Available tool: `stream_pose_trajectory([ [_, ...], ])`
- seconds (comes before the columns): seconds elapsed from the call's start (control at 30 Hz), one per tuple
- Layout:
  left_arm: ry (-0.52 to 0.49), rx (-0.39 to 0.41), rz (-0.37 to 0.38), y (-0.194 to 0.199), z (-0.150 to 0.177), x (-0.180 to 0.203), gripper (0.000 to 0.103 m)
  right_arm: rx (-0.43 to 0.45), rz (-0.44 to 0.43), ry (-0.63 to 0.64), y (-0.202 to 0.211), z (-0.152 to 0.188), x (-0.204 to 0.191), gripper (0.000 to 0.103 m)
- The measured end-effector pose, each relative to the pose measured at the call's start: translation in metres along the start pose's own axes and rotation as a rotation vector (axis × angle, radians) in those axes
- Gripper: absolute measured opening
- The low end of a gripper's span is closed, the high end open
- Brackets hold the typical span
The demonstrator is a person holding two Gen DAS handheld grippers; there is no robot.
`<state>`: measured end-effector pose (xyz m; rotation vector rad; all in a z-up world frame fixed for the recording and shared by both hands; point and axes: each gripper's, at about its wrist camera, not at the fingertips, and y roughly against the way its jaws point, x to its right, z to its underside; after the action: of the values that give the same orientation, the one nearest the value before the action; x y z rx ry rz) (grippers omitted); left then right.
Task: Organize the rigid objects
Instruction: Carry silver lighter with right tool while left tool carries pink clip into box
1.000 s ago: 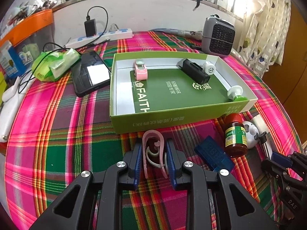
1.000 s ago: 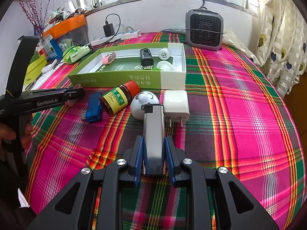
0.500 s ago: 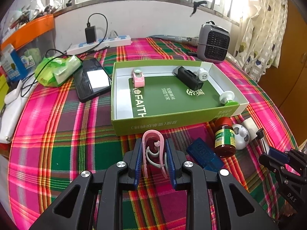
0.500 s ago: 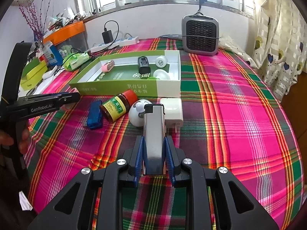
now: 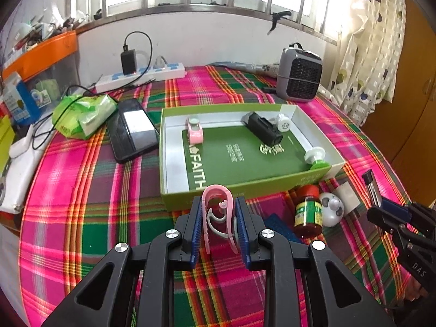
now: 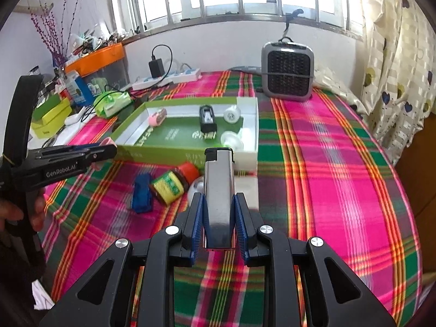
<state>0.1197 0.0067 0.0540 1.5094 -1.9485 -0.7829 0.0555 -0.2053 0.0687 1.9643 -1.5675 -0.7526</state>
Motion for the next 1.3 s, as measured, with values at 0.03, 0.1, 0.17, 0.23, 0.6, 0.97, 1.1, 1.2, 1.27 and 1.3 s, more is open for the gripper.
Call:
stream_pose_trajectory([
  [0.03,-0.002,0.001,0.000,-0.001,-0.003,0.000,0.023,0.003,-0.005,0.001,-0.001,-0.004,0.000,0.024],
  [0.1,0.001,0.001,0.001,-0.002,-0.007,0.000,0.023,0.004,-0.018,0.002,-0.003,-0.010,0.001,0.024],
  [0.17,0.004,0.006,0.004,-0.003,-0.013,0.000,0.023,0.007,-0.021,0.009,-0.005,-0.017,0.000,0.024],
  [0.23,0.001,0.010,0.005,-0.004,-0.018,0.000,0.023,0.008,-0.031,0.015,-0.008,-0.025,0.000,0.024],
  [0.6,0.018,-0.004,0.007,-0.025,-0.040,-0.002,0.023,-0.022,-0.103,0.092,-0.045,-0.074,-0.013,0.024],
  [0.97,0.046,-0.040,-0.006,-0.054,-0.048,-0.011,0.023,-0.137,-0.216,0.120,-0.107,-0.109,-0.025,0.024],
  [1.1,0.047,-0.049,-0.016,-0.061,-0.050,-0.014,0.023,-0.174,-0.216,0.143,-0.125,-0.111,-0.031,0.024],
  [1.2,0.049,-0.064,-0.016,-0.068,-0.051,-0.015,0.023,-0.196,-0.207,0.156,-0.137,-0.112,-0.035,0.024],
  [1.27,0.049,-0.071,-0.019,-0.073,-0.052,-0.016,0.023,-0.206,-0.198,0.172,-0.143,-0.113,-0.037,0.024],
  [1.3,0.050,-0.075,-0.021,-0.074,-0.052,-0.016,0.023,-0.213,-0.201,0.179,-0.146,-0.113,-0.039,0.024],
])
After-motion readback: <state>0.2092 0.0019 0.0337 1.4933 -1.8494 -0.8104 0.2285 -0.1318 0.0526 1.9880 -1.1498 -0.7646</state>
